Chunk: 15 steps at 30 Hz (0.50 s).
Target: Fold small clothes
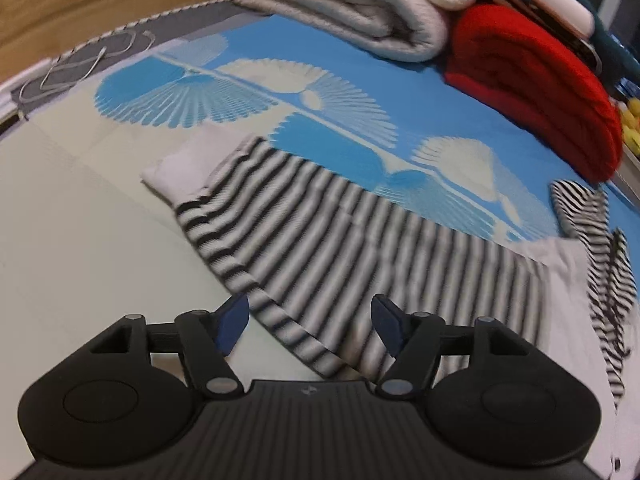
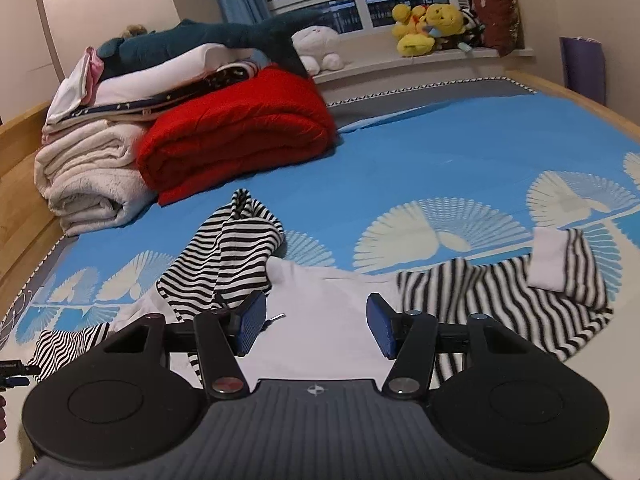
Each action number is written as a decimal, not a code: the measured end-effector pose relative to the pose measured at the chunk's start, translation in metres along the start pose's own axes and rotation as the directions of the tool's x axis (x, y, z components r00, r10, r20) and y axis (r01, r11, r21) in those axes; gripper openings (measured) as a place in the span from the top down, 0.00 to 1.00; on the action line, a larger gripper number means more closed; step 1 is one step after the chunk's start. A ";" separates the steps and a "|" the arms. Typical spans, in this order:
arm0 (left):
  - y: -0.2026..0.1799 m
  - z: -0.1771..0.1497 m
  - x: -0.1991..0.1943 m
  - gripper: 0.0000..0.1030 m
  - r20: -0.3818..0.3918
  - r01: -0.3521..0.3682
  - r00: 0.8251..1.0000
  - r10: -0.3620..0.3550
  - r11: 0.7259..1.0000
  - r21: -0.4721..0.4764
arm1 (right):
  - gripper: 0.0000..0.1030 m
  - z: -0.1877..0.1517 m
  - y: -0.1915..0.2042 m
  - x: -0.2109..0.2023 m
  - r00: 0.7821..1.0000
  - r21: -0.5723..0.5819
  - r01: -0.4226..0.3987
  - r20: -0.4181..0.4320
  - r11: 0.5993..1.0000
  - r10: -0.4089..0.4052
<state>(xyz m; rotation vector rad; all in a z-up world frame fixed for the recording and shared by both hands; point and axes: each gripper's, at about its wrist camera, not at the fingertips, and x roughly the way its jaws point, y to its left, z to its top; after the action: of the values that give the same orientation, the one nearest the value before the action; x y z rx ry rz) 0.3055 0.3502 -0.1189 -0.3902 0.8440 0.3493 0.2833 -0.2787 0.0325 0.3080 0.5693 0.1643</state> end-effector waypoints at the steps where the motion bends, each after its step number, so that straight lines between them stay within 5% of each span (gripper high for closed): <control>1: 0.008 0.003 0.006 0.29 -0.006 -0.007 1.000 0.007 1.000 -0.018 | 0.44 -0.001 0.005 0.003 1.000 -0.005 0.003 -0.002 1.000 -0.003; 11: 0.035 0.016 0.037 0.25 0.039 -0.031 0.999 0.033 0.999 -0.044 | 0.44 0.002 0.038 0.033 0.999 -0.058 -0.023 -0.048 0.998 0.020; 12: 0.033 0.016 0.037 0.34 0.049 -0.039 0.998 0.041 0.998 -0.042 | 0.44 0.001 0.041 0.036 0.998 -0.069 -0.022 -0.052 0.997 0.019; 15: 0.031 0.021 0.040 0.95 0.057 -0.033 0.998 0.036 0.998 -0.053 | 0.44 -0.003 0.049 0.043 0.997 -0.090 -0.026 -0.068 0.996 0.020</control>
<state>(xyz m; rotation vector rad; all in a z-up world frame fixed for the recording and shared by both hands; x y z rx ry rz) 0.3300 0.3924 -0.1427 -0.4120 0.7871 0.4133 0.3142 -0.2216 0.0241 0.2217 0.6229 0.2229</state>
